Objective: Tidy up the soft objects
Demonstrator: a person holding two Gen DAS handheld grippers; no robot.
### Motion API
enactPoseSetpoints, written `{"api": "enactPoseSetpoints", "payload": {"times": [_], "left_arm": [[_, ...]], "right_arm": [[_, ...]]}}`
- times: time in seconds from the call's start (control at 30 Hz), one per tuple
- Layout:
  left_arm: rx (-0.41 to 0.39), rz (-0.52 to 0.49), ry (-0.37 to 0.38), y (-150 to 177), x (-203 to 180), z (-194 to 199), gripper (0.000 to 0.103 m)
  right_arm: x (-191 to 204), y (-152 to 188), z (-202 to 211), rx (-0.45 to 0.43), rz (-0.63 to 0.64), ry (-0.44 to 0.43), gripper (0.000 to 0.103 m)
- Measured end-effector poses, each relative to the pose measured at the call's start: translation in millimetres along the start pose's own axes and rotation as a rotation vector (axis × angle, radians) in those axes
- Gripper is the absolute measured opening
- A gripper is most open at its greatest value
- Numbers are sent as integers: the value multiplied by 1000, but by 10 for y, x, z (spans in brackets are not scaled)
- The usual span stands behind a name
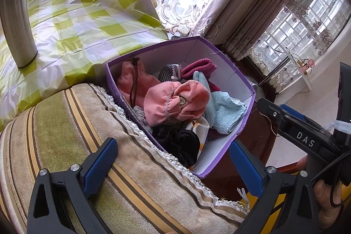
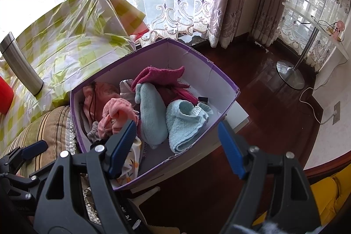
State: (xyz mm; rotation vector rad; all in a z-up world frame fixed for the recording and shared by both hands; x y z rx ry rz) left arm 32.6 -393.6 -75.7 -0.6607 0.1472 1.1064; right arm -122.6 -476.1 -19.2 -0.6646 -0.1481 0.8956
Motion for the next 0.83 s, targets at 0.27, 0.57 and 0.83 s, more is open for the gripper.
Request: {"api": "enactPoseSetpoints", "payload": {"times": [0.27,0.57,0.83], "left_arm": [[0,0,0,1,0,1,103],[1,0,0,-1,3,-4,103],[-68,-64,28,-56,-159,84,103]], "right_arm": [[0,5,-4,1,0,0,79],[-3,10,-7,1,0,-1,79],[1,72,-33,5,-9,-1,79]]}}
Point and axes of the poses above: each gripper's, at about its wrist camera, not at the fingertips, and z roughly against the way its jaws point, x to its left, y to its underside, the point moved 9 cm from there along -z, roughly the way its jaws point, and after that the axes turned 10 degrees about z, right-handed, at the moved point
